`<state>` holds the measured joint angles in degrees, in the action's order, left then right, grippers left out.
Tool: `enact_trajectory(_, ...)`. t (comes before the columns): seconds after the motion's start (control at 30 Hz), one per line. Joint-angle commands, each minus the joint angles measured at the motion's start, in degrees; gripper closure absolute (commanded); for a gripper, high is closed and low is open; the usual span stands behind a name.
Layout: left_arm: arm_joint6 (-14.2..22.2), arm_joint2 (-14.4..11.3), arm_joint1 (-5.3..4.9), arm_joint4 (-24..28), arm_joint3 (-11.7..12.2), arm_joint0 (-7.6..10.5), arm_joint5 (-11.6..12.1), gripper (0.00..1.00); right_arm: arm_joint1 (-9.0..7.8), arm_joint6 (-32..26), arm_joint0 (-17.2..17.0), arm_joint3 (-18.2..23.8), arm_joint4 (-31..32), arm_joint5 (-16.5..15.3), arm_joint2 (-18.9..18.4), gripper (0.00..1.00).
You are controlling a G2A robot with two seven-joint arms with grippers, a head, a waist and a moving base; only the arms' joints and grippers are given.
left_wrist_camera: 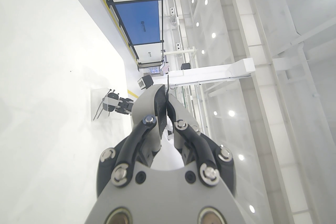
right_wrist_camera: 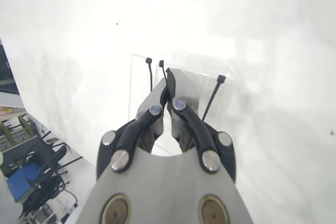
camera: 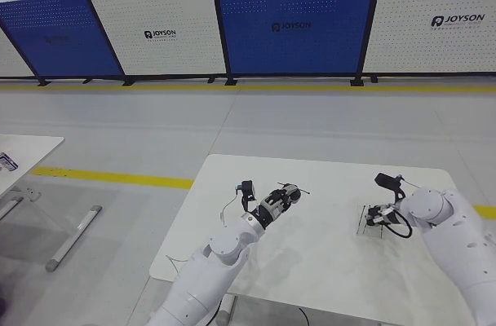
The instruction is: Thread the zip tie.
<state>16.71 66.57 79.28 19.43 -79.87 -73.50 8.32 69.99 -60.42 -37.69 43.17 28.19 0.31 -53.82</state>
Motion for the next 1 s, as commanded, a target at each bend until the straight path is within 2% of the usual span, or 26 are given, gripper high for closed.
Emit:
enact_trajectory(0.0, 0.0, 0.0, 0.0, 0.0, 0.0, 0.0, 0.0, 1.0, -0.88, 0.1, -1.8, 2.8, 0.0, -0.6, -1.6, 1.0)
enact_trajectory(0.17, 0.0, 0.0, 0.0, 0.0, 0.0, 0.0, 0.0, 1.0, -3.37, 1.1, -7.6, 11.5, 0.5, -0.2, -6.8, 1.0)
enact_trajectory(0.37, 0.0, 0.0, 0.0, 0.0, 0.0, 0.0, 0.0, 1.0, -6.19, 3.6, -16.8, 23.9, 0.3, 0.0, -14.6, 1.0)
enact_trajectory(0.4, 0.0, 0.0, 0.0, 0.0, 0.0, 0.0, 0.0, 1.0, -6.51, 5.6, -18.4, 26.0, -0.2, -0.7, -16.1, 1.0)
enact_trajectory(0.5, 0.0, 0.0, 0.0, 0.0, 0.0, 0.0, 0.0, 1.0, -7.52, 11.5, -24.1, 31.6, 0.1, -5.5, -19.9, 1.0)
enact_trajectory(0.53, 0.0, 0.0, 0.0, 0.0, 0.0, 0.0, 0.0, 1.0, -7.76, 11.6, -25.3, 32.6, 0.4, -7.4, -20.4, 1.0)
enact_trajectory(0.97, 0.0, 0.0, 0.0, 0.0, 0.0, 0.0, 0.0, 1.0, -7.72, 12.2, -25.6, 32.8, 0.6, -7.4, -20.2, 1.0)
